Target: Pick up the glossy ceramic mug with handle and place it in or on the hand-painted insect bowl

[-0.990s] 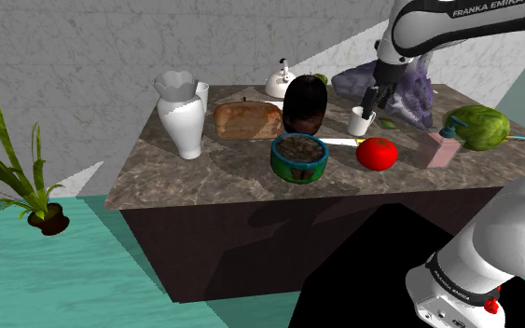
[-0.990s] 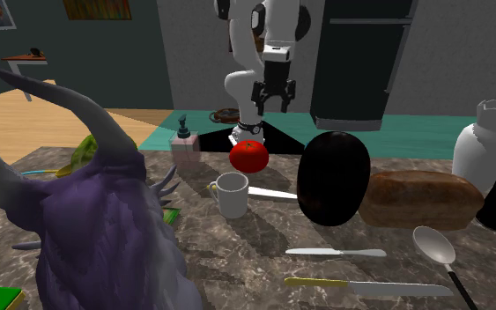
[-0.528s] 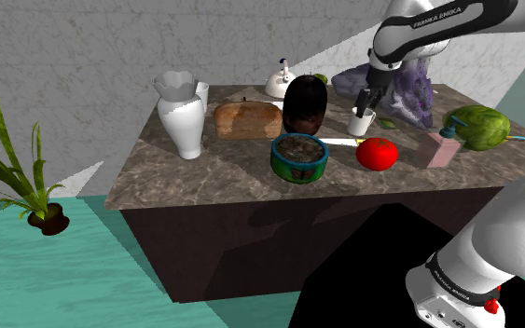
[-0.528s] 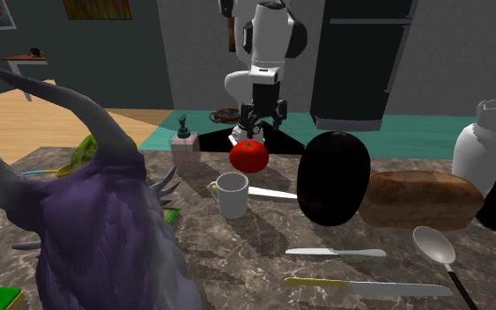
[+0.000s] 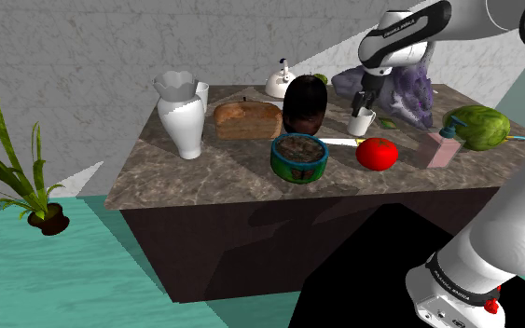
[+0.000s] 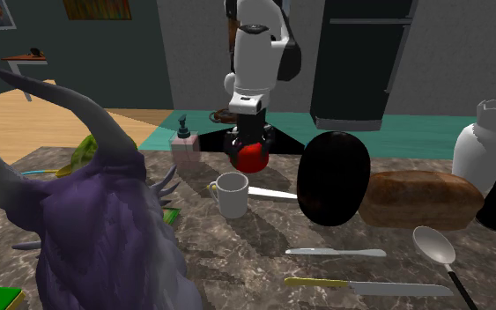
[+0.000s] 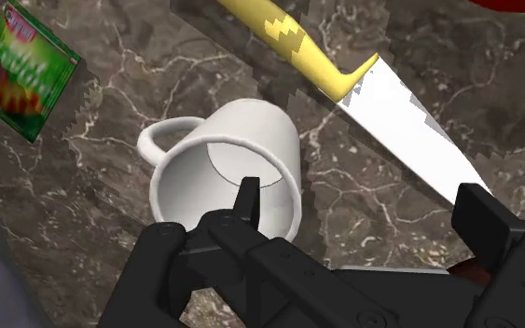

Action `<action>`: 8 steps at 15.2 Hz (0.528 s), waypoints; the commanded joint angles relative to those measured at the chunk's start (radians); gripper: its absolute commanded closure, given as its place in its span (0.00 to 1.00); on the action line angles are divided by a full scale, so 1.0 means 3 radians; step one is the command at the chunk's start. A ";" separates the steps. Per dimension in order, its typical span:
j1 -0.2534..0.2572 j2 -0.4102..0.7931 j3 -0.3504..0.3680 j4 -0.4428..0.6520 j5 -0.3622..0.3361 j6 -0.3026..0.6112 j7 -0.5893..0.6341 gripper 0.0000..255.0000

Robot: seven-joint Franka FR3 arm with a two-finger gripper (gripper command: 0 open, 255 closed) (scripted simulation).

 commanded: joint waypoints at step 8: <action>-0.0133 0.0545 0.0008 0.0247 0.0314 0.0251 -0.0279 0.00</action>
